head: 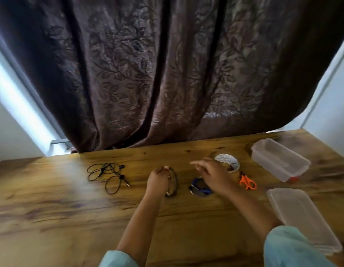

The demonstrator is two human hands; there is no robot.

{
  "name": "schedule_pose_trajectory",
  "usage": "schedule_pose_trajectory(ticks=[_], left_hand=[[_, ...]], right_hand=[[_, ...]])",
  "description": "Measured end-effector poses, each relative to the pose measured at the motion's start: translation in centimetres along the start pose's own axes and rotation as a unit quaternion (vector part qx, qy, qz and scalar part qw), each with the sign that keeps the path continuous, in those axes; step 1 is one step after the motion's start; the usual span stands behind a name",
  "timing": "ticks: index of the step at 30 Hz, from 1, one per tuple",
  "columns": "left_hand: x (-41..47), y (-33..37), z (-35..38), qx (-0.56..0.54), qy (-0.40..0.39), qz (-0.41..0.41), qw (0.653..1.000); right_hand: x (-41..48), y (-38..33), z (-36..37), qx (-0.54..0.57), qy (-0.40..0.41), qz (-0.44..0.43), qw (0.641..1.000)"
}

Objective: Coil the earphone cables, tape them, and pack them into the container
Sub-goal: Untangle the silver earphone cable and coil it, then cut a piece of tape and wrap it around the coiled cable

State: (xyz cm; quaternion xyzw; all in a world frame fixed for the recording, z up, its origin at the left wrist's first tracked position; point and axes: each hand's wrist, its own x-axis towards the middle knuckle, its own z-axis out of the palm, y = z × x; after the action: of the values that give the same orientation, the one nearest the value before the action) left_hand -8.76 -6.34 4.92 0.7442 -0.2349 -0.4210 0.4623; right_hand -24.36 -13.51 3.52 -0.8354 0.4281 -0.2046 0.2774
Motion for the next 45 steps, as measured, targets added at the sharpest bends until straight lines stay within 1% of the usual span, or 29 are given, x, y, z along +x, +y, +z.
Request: schedule_pose_trajectory(ticks=[1,2,4,5,7,9,11,13,14,19,22,25,30,36,42,45], left_hand=[[0.3,0.2,0.9,0.078,0.012,0.038,0.996],[0.4,0.4,1.8,0.153,0.018,0.079,0.985],[0.1,0.9,3.6,0.258,0.027,0.15,0.954],[-0.3,1.3,4.5,0.305,0.042,0.179,0.934],[-0.9,1.7,6.0,0.4,0.084,0.23,0.883],[-1.3,1.8,7.4,0.462,0.113,0.269,0.838],[-1.6,1.8,8.6,0.509,0.121,0.289,0.802],[-1.8,1.6,9.5,0.543,0.119,0.288,0.78],[-1.9,1.6,9.9,0.549,0.114,0.286,0.777],[-1.6,1.5,11.0,0.532,0.072,0.255,0.804],[-1.2,0.8,11.2,0.521,0.052,0.226,0.821],[-1.1,0.5,11.2,0.477,0.042,0.214,0.851],[-1.2,0.8,11.7,0.424,0.038,0.228,0.875],[-0.9,0.9,11.8,0.367,0.077,0.259,0.89],[-1.1,0.7,11.6,0.314,0.083,0.28,0.904],[-1.4,0.6,11.8,0.311,0.097,0.286,0.901]], right_hand=[[-0.3,1.3,-1.2,-0.009,0.024,0.012,1.0],[-0.6,2.5,-2.4,-0.014,0.047,0.022,0.999],[-1.5,5.1,-4.2,-0.014,0.077,0.056,0.995],[-1.9,6.4,-4.8,-0.009,0.084,0.08,0.993],[-2.4,8.9,-5.4,-0.004,0.101,0.116,0.988],[-2.7,10.7,-5.7,-0.008,0.096,0.132,0.987],[-3.1,11.3,-5.7,-0.036,0.067,0.125,0.989],[-3.2,11.3,-5.5,-0.063,0.036,0.105,0.992],[-3.2,11.2,-5.3,-0.073,0.022,0.097,0.992],[-2.5,11.2,-4.3,-0.162,-0.005,0.072,0.984],[-2.2,11.0,-4.6,-0.19,-0.015,0.058,0.98],[-2.0,10.3,-5.2,-0.167,-0.016,0.043,0.985],[-1.7,8.7,-5.7,-0.109,0.013,0.033,0.993],[-1.4,8.7,-5.9,0.015,-0.004,0.075,0.997],[-1.7,8.4,-5.6,0.053,-0.032,0.073,0.995],[-1.8,8.1,-5.6,0.066,-0.033,0.078,0.994]])
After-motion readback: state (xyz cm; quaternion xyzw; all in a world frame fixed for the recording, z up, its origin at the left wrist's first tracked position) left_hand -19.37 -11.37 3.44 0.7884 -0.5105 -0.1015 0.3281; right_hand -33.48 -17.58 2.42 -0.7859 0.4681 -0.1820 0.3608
